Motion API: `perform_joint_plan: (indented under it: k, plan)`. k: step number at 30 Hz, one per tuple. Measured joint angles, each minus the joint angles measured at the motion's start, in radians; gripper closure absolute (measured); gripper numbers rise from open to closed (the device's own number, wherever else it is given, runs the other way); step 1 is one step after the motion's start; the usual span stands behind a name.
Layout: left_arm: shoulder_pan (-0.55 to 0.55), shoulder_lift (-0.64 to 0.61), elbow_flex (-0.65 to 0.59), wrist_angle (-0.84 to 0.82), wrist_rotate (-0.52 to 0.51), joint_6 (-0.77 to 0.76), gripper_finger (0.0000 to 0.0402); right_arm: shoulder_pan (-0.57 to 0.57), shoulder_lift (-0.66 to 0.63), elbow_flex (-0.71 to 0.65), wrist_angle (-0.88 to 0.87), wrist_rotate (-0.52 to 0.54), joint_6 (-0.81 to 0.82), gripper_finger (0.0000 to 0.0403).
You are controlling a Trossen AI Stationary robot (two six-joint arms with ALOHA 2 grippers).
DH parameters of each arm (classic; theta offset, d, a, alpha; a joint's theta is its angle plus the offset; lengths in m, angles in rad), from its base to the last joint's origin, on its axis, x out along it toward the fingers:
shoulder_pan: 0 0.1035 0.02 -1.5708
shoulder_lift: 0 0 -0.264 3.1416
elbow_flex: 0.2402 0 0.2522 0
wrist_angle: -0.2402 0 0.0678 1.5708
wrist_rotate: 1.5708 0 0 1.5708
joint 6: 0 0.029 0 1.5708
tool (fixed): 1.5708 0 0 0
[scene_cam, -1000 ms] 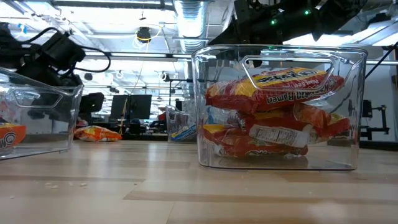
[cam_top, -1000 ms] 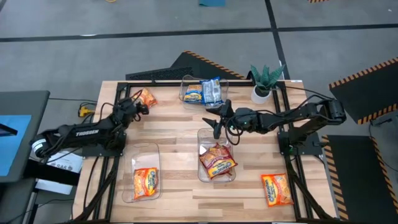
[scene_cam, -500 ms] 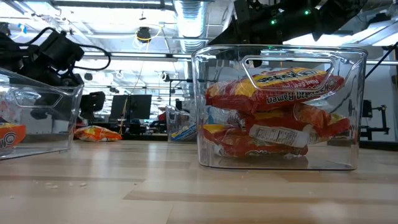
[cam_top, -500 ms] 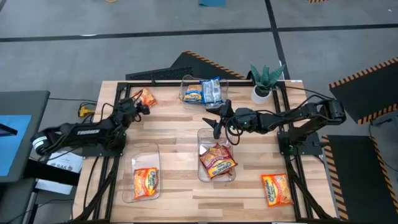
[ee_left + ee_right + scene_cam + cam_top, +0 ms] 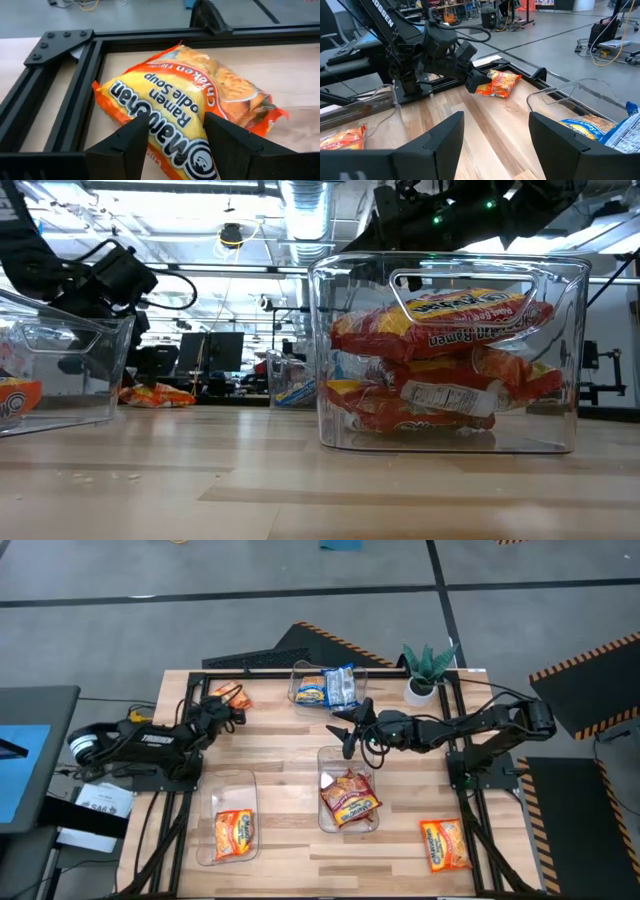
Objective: Sort Maruchan noodles
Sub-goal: Put the top orange noodle pack into the left transparent bin
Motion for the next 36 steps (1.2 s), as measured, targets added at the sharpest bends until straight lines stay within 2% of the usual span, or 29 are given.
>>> perform_joint_plan:
  k: [6, 9, 11, 15, 18, 21, 27, 32, 36]
  plan:
    - [0.004, 0.130, 0.002, 0.105, -0.004, 0.027, 0.0222, 0.000, 0.000, 0.000, -0.001, -0.001, 0.002, 0.0154]
    - [0.004, 0.191, 0.004, 0.140, -0.009, 0.068, 0.0239, 0.000, 0.000, 0.000, -0.001, 0.000, 0.002, 0.0154]
    - [0.004, 0.228, 0.017, 0.135, -0.010, 0.070, 0.0270, 0.000, 0.000, 0.000, -0.001, -0.001, 0.002, 0.0154]
    - [0.004, 0.294, 0.044, 0.144, 0.006, 0.099, 0.0371, 0.000, 0.000, 0.000, -0.001, -0.001, 0.002, 0.0154]
    - [0.004, 0.305, 0.059, 0.139, 0.013, 0.138, 0.0392, 0.001, 0.000, 0.000, -0.002, -0.001, 0.002, 0.0154]
    - [-0.002, 0.260, 0.060, 0.131, 0.043, 0.167, 0.0399, 0.002, 0.000, 0.000, -0.007, -0.003, 0.002, 0.0154]
    - [-0.033, 0.069, 0.058, 0.086, 0.077, 0.226, 0.0401, 0.002, 0.000, 0.000, -0.018, -0.004, 0.002, 0.0154]
    - [-0.102, -0.110, 0.058, 0.025, 0.056, 0.263, 0.0401, 0.002, 0.000, 0.000, -0.018, -0.004, 0.002, 0.0154]
    - [-0.188, -0.246, 0.058, -0.011, -0.008, 0.316, 0.0401, 0.002, 0.000, 0.000, -0.018, -0.005, 0.002, 0.0154]
